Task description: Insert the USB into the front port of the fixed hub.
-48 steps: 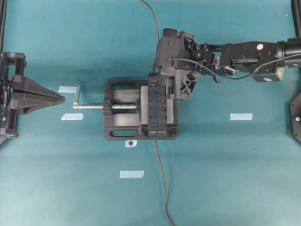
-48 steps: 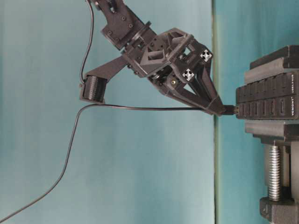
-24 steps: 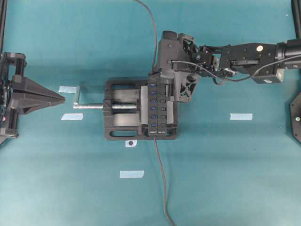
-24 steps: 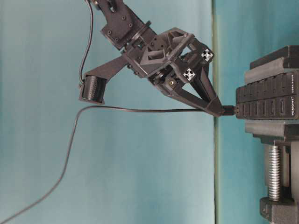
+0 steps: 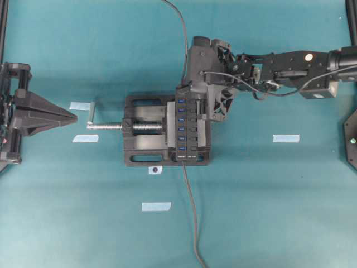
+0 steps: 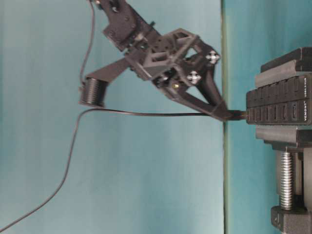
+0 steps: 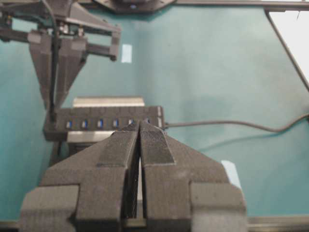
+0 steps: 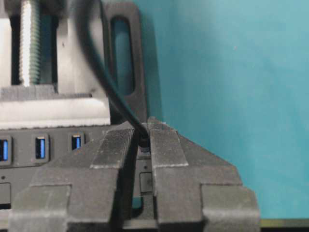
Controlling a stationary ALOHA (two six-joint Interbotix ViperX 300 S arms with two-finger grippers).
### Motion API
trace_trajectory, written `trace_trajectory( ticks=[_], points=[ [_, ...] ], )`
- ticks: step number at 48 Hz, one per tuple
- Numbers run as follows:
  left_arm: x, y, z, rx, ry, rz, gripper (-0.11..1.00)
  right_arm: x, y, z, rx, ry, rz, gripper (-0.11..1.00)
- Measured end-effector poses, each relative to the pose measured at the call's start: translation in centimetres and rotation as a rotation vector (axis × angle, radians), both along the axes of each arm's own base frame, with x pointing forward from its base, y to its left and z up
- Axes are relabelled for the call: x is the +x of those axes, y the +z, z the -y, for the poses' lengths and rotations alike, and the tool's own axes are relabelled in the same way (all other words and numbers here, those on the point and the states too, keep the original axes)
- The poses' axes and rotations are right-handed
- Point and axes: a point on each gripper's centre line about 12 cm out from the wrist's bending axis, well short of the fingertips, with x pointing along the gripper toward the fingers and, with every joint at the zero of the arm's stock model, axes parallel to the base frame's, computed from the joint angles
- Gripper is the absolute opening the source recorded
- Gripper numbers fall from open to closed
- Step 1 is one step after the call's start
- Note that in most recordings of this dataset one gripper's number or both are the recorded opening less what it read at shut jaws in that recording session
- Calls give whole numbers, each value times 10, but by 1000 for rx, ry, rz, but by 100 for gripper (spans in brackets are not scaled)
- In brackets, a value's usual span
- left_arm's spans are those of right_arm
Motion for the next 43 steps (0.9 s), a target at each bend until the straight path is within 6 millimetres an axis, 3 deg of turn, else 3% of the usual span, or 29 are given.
trace_trajectory(
  ticks=[13,34,43],
  points=[
    [0,1,0,-2,0,3,0,-6,19,-6,0,9,3,4],
    [0,2,0,-2,0,9,0,-11,53,-32,56,17,79,4],
    [0,2,0,-2,0,9,0,-10,54,-42,72,31,83,4]
  ],
)
